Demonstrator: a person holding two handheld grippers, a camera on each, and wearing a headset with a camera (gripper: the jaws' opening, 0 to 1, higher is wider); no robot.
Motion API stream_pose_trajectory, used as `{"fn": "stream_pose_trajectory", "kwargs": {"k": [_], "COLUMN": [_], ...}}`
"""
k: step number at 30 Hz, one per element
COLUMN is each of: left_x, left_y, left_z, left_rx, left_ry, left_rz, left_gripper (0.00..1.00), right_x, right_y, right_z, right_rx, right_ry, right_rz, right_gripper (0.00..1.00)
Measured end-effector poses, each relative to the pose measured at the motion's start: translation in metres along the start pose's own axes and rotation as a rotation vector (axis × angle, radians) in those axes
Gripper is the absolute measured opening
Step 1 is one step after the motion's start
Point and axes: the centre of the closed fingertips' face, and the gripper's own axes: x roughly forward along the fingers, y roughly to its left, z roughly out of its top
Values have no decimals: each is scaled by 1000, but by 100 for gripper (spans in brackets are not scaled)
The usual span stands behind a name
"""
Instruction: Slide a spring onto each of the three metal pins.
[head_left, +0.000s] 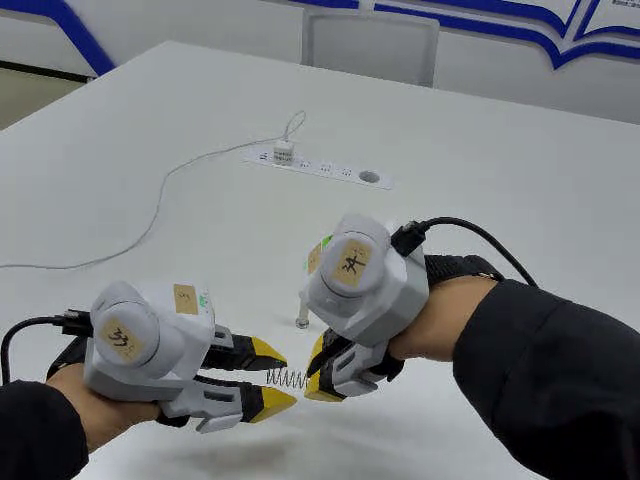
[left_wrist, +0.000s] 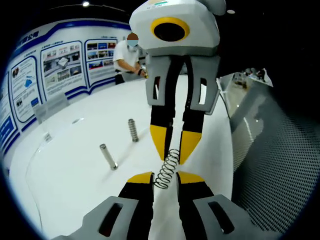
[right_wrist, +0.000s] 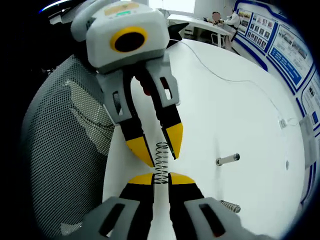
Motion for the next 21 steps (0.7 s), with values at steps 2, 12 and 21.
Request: {"fn": "stream_pose_trajectory", "kwargs": {"k": [2,12,21], "left_x": [0,1,1], "left_y": [-1,-6,-9], "left_z": [0,0,4], "left_rx": [6,14,17], "left_ry": [2,-3,-15], "left_rz": [-4,-34,-49], "left_gripper": [16,12,11], "right_x": [0,-4,2], "right_y": [1,2,2], "right_z": [-1,-2,-12], "right_rx": [-8,-16,6], "right_ry": [1,-12,-7], "right_rz": [5,12,22], "right_gripper": [12,12,15]}}
